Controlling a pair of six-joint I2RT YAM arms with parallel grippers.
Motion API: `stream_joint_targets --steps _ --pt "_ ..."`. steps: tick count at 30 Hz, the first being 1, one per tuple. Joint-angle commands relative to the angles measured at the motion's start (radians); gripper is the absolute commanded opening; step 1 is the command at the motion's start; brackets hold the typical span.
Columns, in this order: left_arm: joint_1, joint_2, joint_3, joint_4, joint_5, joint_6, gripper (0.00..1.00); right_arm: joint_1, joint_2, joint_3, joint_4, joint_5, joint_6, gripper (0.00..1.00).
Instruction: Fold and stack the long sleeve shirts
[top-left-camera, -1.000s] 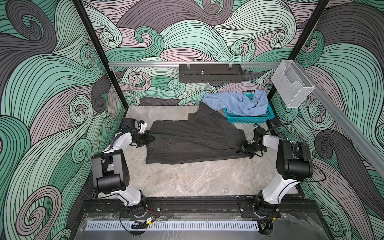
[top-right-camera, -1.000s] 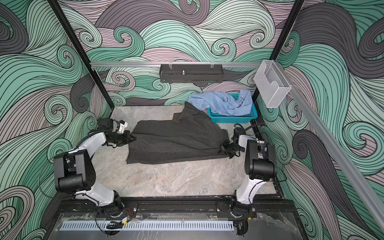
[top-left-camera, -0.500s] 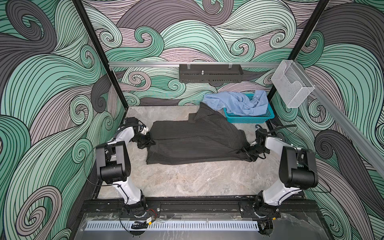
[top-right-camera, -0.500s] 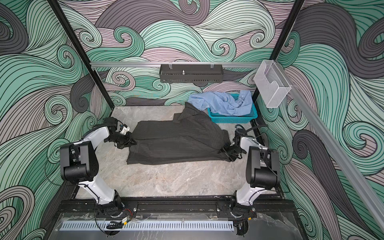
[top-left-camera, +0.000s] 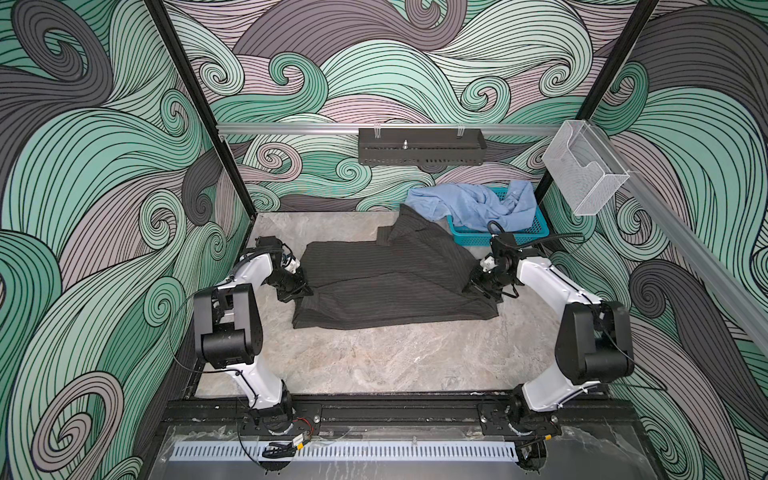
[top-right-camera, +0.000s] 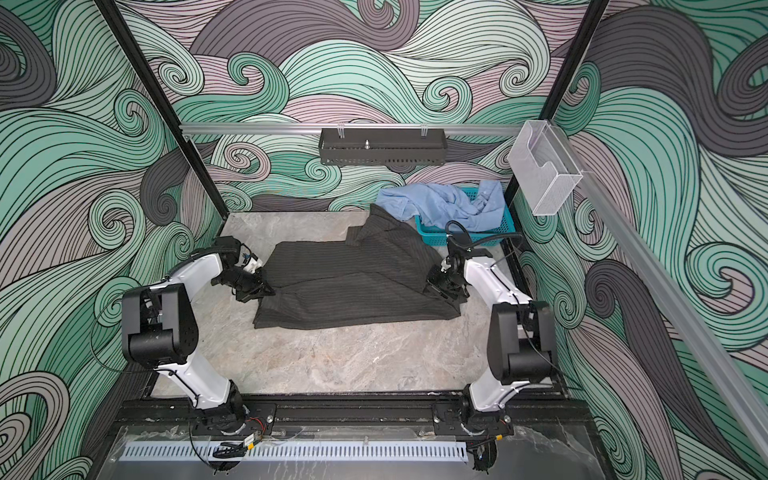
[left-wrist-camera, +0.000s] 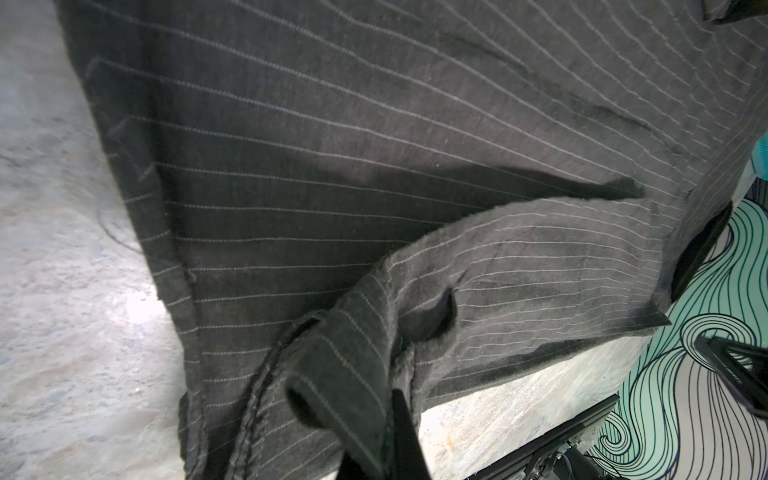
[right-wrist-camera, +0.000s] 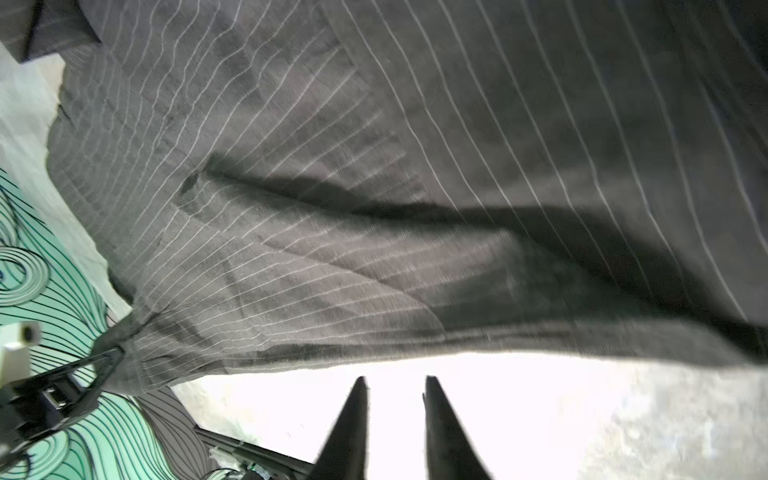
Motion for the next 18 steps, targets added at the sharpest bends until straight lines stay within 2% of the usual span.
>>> stream_joint_targets --steps 1,6,12,18 --pt "-0.01 0.005 0.045 -0.022 -0.009 -0.01 0.0 0.001 0.078 0.022 -0.005 0.007 -0.013 0.15" --pt "-0.01 -0.009 0.067 -0.038 -0.005 0.004 0.0 -0.007 0.104 -0.05 -0.008 0.05 -0.019 0.09" --pt "-0.01 -0.011 0.071 -0.032 -0.011 0.007 0.0 -0.101 0.127 -0.13 0.048 0.175 0.001 0.08" --pt "-0.01 0.021 0.064 -0.018 -0.038 0.004 0.0 -0.128 0.168 -0.153 0.069 0.167 0.01 0.08"
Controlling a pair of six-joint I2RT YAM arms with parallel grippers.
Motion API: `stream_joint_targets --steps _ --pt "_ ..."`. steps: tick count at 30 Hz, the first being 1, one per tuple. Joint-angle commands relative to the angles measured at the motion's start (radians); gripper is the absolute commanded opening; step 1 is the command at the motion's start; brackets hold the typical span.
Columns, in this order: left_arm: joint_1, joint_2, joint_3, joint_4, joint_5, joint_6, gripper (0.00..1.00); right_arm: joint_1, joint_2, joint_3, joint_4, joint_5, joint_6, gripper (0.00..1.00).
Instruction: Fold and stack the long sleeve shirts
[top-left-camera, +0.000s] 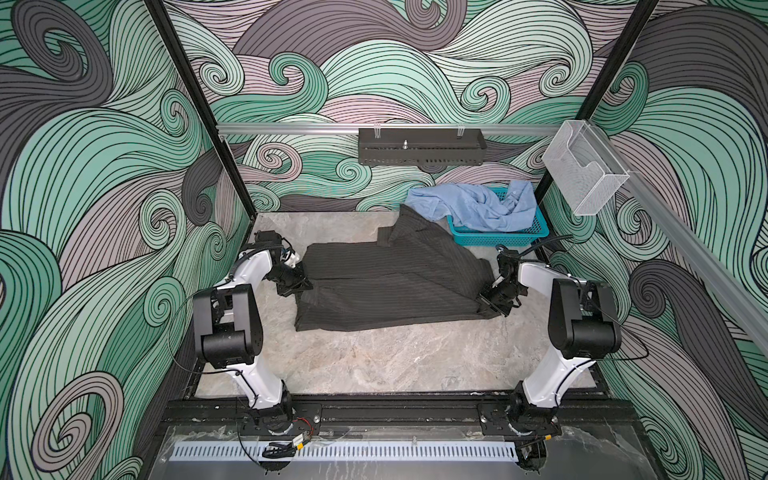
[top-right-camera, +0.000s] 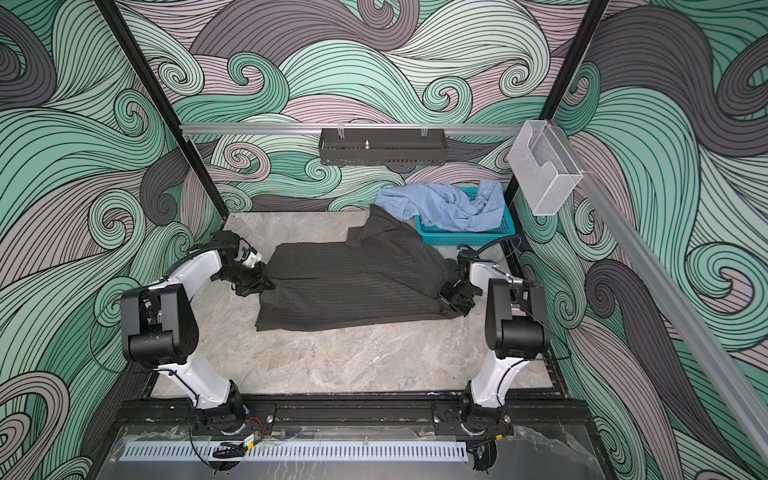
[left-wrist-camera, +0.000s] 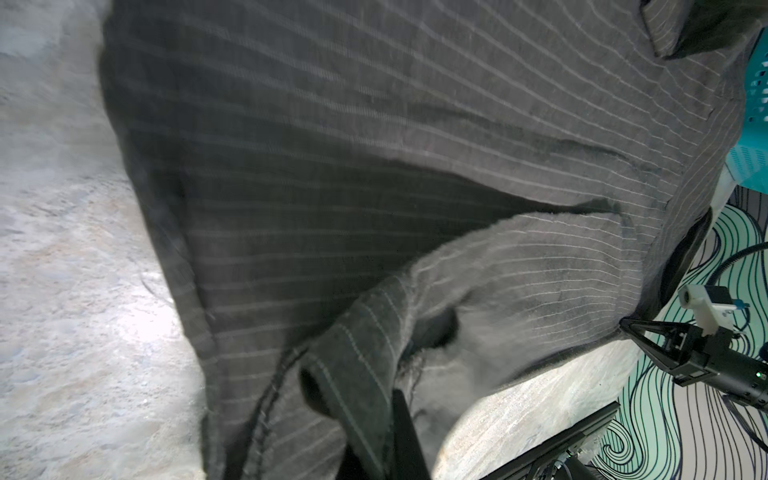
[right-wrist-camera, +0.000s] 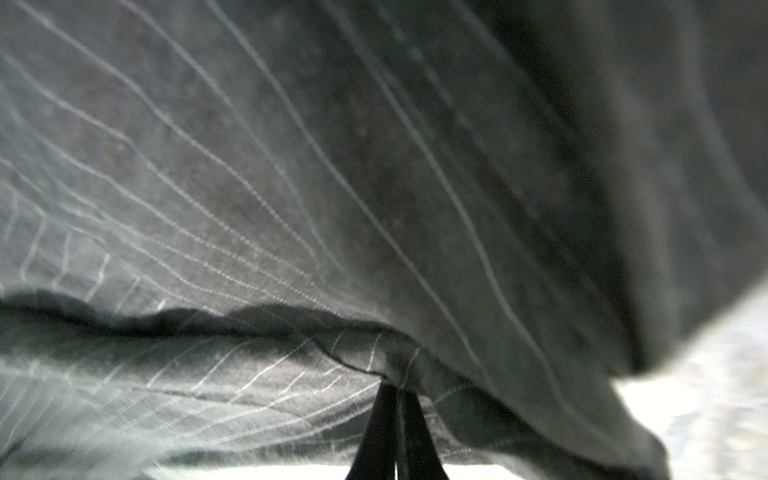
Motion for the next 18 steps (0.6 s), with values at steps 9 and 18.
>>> stream_joint_targets --steps 9,18 --pt "-0.026 0.092 0.053 -0.115 -0.202 0.026 0.16 0.004 0.034 -0.031 0.024 0.054 0.01 0.08" --pt "-0.082 -0.124 0.127 -0.185 -0.264 0.018 0.54 0.091 -0.132 0.064 -0.098 0.062 -0.041 0.32"
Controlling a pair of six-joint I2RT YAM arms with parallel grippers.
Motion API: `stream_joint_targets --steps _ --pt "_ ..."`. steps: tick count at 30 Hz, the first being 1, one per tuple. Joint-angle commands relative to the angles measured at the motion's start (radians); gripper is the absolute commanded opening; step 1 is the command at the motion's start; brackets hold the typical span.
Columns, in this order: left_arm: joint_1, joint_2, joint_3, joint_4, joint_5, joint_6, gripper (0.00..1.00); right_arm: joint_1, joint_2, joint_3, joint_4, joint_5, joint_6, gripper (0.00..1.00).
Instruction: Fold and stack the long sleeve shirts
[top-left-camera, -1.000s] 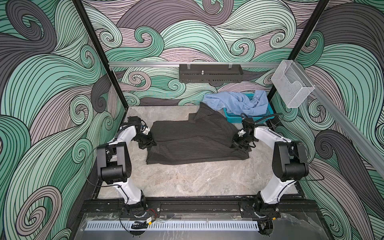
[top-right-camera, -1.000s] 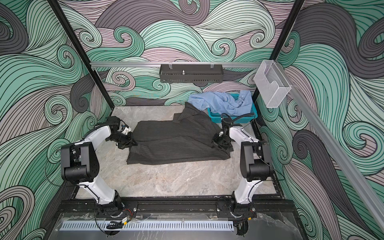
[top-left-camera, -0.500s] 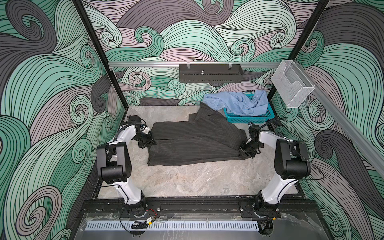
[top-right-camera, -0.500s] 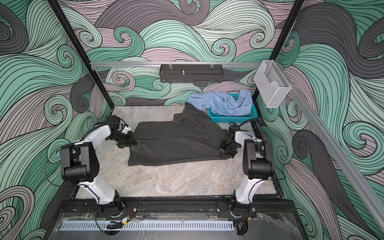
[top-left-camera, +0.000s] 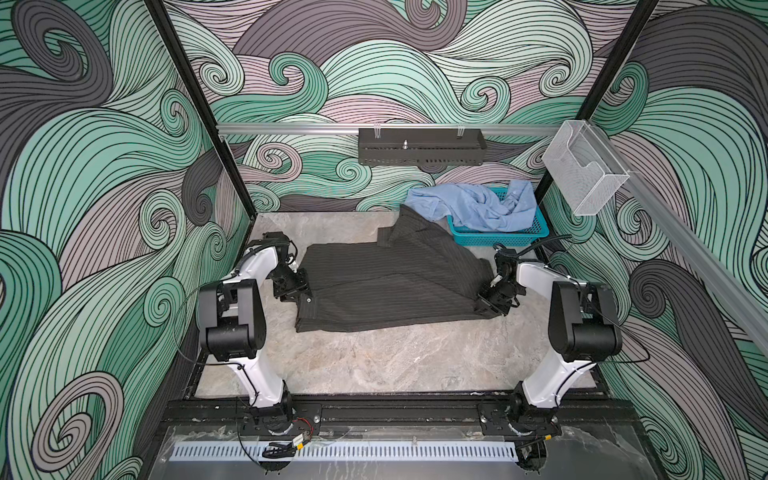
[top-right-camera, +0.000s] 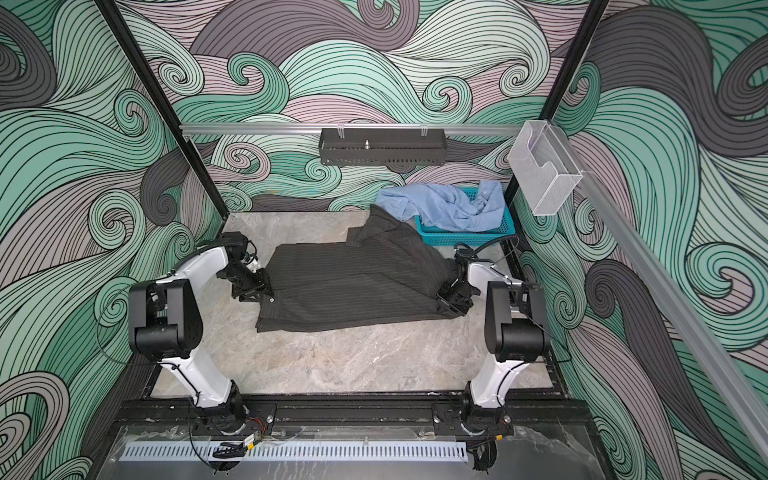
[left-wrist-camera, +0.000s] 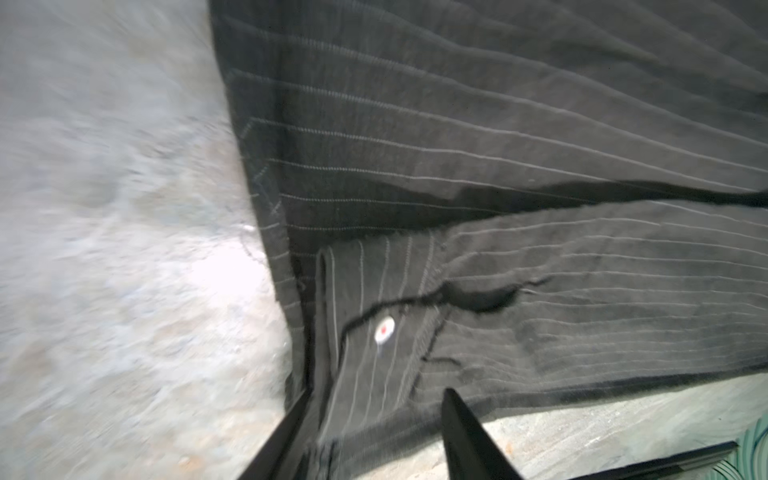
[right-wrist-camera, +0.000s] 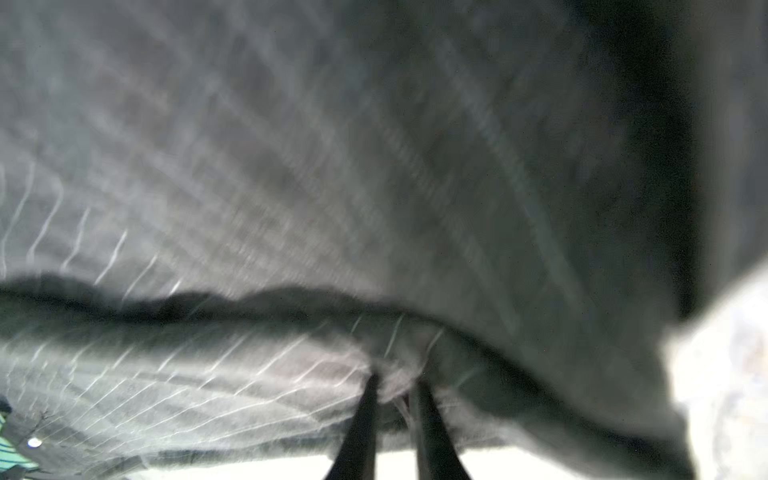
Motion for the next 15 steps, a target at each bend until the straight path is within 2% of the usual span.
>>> stream_joint_targets --steps 1,3,6,9,12,15 --pt "-0.057 -0.135 0.074 -0.03 -0.027 -0.011 0.54 0.057 -0.091 0.076 -0.079 0.056 -0.023 0.37" --pt "-0.116 -0.14 0.07 0.012 -0.013 -0.045 0.53 0.097 -0.093 0.12 -0.088 0.068 -0.02 0.42" --pt "-0.177 -0.067 0.034 0.113 0.041 -0.136 0.5 0.162 -0.005 0.211 -0.091 0.064 -0.012 0.42" --pt "-0.192 0.075 0.057 0.112 0.118 -0.213 0.45 0.211 0.109 0.289 -0.084 0.084 -0.009 0.41" --pt "-0.203 0.144 0.021 0.155 0.111 -0.242 0.44 0.241 0.201 0.32 -0.081 0.088 0.002 0.4" --pt "-0.2 0.175 -0.037 0.164 0.092 -0.255 0.44 0.257 0.236 0.281 -0.059 0.091 0.018 0.4"
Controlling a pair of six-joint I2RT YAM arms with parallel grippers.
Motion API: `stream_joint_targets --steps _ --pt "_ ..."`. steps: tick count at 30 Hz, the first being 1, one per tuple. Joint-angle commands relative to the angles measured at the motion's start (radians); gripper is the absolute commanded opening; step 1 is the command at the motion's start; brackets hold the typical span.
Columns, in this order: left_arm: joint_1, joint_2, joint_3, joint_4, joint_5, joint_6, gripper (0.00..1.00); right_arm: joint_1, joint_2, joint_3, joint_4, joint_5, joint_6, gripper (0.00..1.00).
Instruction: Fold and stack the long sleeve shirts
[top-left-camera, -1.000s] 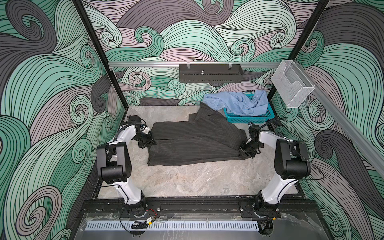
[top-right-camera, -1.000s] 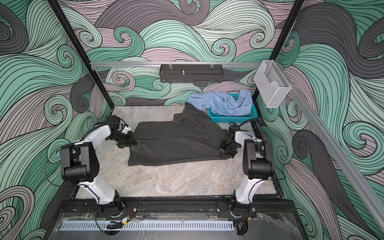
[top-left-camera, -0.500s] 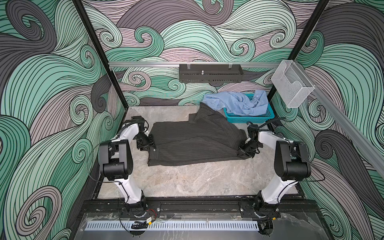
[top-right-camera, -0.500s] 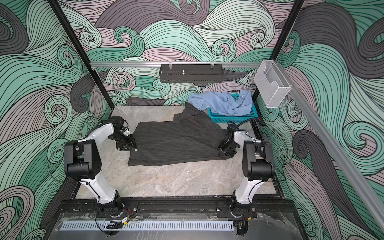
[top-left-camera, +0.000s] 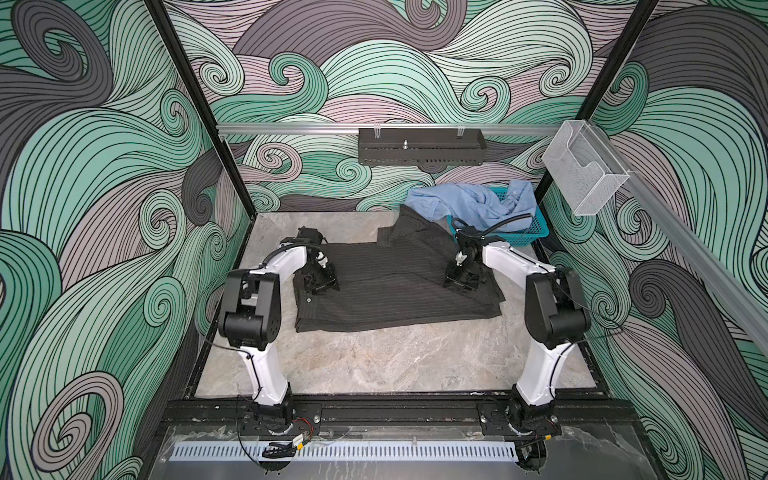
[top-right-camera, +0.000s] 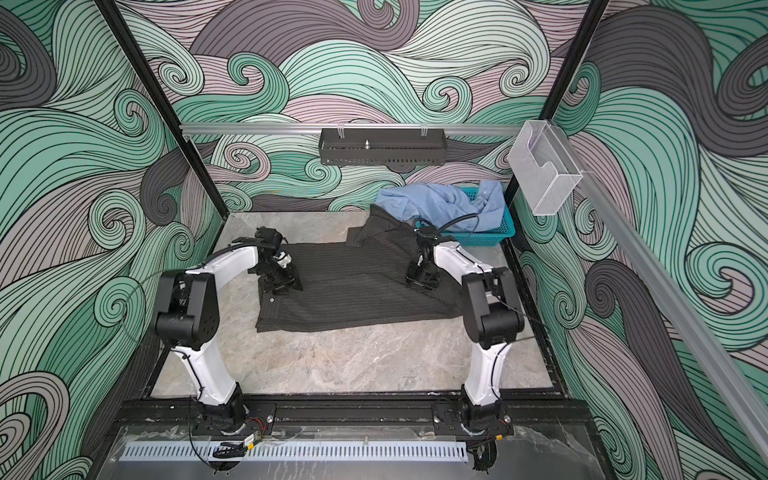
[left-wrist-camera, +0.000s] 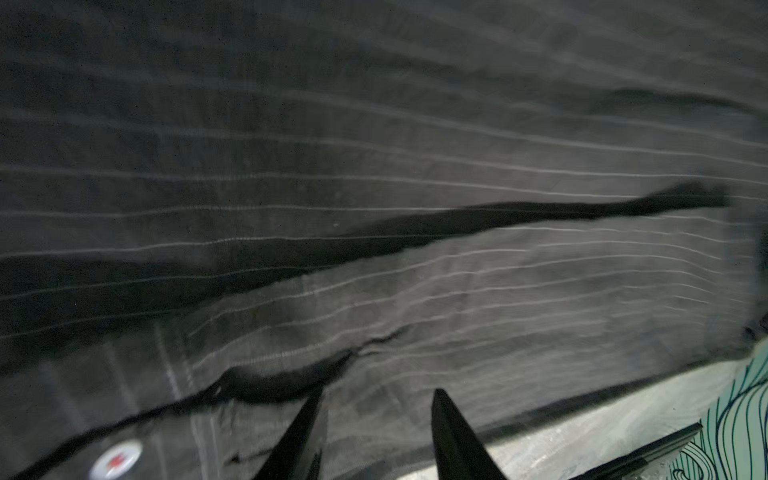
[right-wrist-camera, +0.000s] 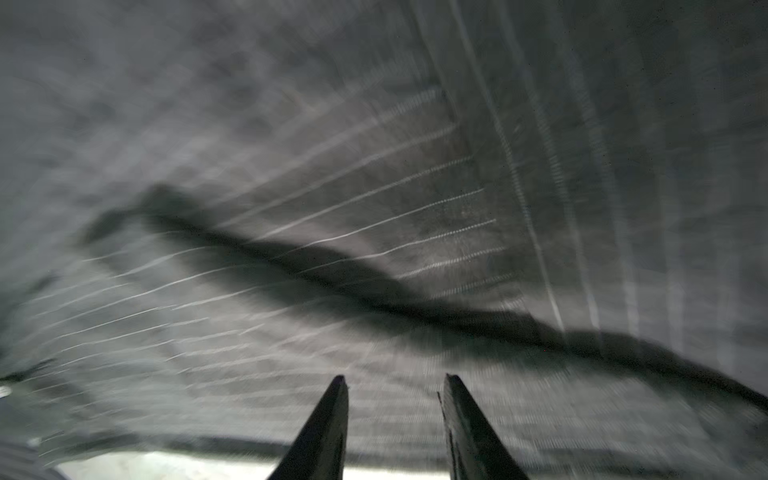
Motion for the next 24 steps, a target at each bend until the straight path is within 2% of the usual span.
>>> stream_joint_targets --steps 1,5,10,18,21,24 --pt "0.002 -0.009 -0.05 -0.003 -0.001 -0.054 0.44 0.007 0.016 -0.05 -0.017 0.029 0.028 0.4" --pt "0.024 -0.052 -0.171 -0.008 -0.065 -0.067 0.44 0.019 -0.015 -0.159 0.006 0.042 0.04 0.4" --pt "0.071 -0.163 -0.315 -0.009 -0.049 -0.078 0.46 0.037 -0.115 -0.34 0.03 0.049 0.035 0.41" --pt "0.072 -0.294 -0.427 -0.028 -0.018 -0.08 0.49 0.083 -0.322 -0.541 0.0 0.052 0.063 0.41" --pt "0.073 -0.367 -0.431 -0.051 -0.001 -0.082 0.49 0.087 -0.406 -0.545 -0.033 0.047 0.053 0.41" --pt "0.072 -0.441 -0.335 -0.096 -0.01 -0.077 0.51 0.087 -0.491 -0.457 -0.086 0.086 0.039 0.42"
